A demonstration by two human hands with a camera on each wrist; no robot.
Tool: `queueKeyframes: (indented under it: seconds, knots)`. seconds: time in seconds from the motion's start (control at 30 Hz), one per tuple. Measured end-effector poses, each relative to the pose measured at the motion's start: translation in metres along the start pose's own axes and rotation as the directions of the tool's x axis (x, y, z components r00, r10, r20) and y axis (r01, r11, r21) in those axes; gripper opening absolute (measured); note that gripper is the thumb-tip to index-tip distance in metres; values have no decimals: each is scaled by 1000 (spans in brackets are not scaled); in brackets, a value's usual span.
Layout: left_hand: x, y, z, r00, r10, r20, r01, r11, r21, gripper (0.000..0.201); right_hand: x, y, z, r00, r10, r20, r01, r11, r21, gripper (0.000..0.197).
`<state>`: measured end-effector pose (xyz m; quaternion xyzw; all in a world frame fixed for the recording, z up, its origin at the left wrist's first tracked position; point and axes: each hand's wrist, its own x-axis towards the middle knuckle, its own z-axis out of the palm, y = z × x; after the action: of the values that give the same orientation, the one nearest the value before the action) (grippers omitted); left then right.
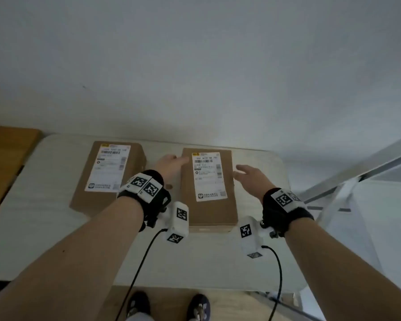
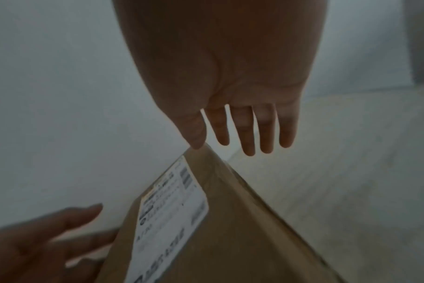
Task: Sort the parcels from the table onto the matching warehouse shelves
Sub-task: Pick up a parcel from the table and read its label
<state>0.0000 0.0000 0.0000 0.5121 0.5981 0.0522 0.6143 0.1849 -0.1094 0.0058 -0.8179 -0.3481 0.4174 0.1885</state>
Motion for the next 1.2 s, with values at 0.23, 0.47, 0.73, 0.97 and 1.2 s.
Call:
queueKeyframes:
  seconds: [0.23, 0.47, 0.73, 0.97, 1.2]
  knots:
    - [-17, -16, 16, 988, -44, 147, 78, 970, -231, 43, -7, 17, 28, 985, 95, 142, -159, 804, 573, 36]
    - [-54, -4, -4, 991, 115, 75, -84, 937, -338, 37, -42, -12, 24, 999, -36, -1, 27, 734, 679, 40]
    - [-121, 29, -49, 946, 321, -43, -311, 863, -398, 44, -104, -72, 0, 958, -223, -180, 284, 658, 698, 42]
    - [-181, 49, -83, 864, 492, -104, -487, 768, -416, 47, -158, -112, -14, 887, -348, -303, 458, 577, 677, 41]
    - [-220, 54, -108, 777, 612, -147, -609, 674, -418, 47, -189, -136, -12, 816, -444, -369, 568, 502, 653, 40]
